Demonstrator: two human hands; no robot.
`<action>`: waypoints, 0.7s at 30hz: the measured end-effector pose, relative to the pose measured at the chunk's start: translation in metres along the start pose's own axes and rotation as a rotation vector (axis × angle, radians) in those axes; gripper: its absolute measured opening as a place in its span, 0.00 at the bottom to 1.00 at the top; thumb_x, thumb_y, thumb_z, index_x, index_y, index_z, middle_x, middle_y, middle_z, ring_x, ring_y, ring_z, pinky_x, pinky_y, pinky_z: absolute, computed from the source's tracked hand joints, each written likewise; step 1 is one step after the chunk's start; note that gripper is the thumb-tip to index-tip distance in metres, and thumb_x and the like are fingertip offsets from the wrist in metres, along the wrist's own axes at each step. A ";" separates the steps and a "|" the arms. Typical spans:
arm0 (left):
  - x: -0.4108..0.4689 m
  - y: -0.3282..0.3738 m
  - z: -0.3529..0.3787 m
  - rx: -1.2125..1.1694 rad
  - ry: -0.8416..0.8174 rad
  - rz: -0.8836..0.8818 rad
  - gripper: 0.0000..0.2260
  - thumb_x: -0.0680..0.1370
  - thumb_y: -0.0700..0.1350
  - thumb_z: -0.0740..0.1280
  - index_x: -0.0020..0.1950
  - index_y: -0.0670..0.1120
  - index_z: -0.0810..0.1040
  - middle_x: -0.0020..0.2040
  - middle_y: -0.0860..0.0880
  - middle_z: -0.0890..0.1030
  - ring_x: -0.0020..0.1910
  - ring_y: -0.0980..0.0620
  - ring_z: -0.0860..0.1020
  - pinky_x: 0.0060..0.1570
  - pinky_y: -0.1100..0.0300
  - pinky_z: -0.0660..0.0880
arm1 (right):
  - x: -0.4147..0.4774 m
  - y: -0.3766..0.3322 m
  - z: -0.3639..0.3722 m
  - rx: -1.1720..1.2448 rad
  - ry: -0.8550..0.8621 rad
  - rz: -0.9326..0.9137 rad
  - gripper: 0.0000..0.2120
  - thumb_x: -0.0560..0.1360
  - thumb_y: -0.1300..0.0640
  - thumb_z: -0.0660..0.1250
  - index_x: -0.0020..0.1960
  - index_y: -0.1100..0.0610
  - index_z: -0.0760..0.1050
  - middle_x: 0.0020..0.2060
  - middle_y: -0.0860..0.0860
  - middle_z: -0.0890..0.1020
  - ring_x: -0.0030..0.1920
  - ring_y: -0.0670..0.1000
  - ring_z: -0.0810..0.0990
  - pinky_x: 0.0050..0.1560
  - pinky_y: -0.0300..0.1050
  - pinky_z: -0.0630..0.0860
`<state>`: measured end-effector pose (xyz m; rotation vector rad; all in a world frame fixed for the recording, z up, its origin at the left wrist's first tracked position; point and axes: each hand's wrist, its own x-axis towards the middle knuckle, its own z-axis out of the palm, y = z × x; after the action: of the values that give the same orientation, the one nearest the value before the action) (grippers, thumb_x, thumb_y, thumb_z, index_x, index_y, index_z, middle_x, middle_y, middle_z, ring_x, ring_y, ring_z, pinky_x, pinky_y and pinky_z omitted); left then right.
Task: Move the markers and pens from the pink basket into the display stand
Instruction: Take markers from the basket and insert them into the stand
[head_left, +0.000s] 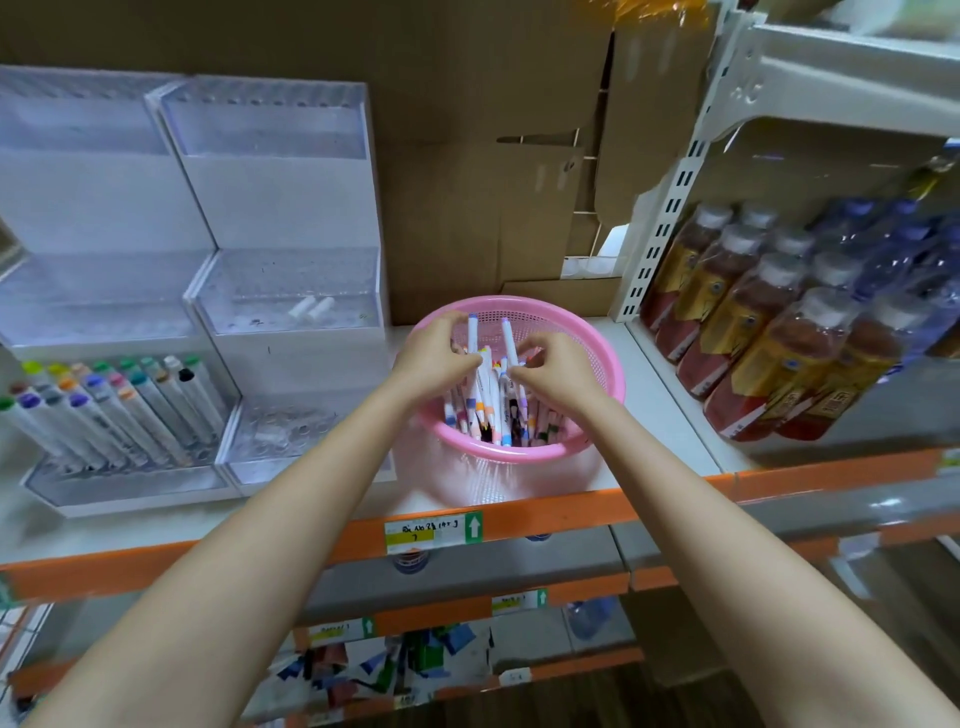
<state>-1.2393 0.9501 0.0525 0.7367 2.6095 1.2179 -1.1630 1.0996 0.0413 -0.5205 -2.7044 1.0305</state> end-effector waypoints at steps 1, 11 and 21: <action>-0.001 0.000 -0.001 -0.037 0.003 0.028 0.25 0.74 0.40 0.69 0.69 0.50 0.69 0.39 0.49 0.78 0.43 0.48 0.80 0.49 0.47 0.79 | 0.000 -0.002 -0.001 0.026 -0.004 0.000 0.10 0.71 0.59 0.71 0.52 0.58 0.78 0.43 0.54 0.83 0.42 0.53 0.81 0.45 0.50 0.79; -0.020 0.002 -0.015 -0.279 0.107 0.206 0.26 0.72 0.39 0.73 0.67 0.52 0.70 0.48 0.50 0.77 0.40 0.50 0.81 0.42 0.49 0.82 | -0.019 -0.031 -0.010 0.185 0.105 -0.182 0.31 0.70 0.67 0.67 0.70 0.49 0.65 0.43 0.48 0.79 0.36 0.46 0.77 0.39 0.48 0.81; -0.057 0.003 -0.061 -0.251 0.251 0.333 0.24 0.73 0.38 0.71 0.66 0.54 0.72 0.41 0.54 0.77 0.41 0.53 0.77 0.46 0.50 0.79 | -0.046 -0.084 0.002 0.214 0.217 -0.273 0.31 0.68 0.68 0.65 0.67 0.46 0.68 0.48 0.52 0.82 0.40 0.46 0.81 0.43 0.48 0.80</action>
<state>-1.2099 0.8820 0.0919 1.0570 2.5148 1.8004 -1.1423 1.0225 0.0937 -0.2033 -2.3581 1.0985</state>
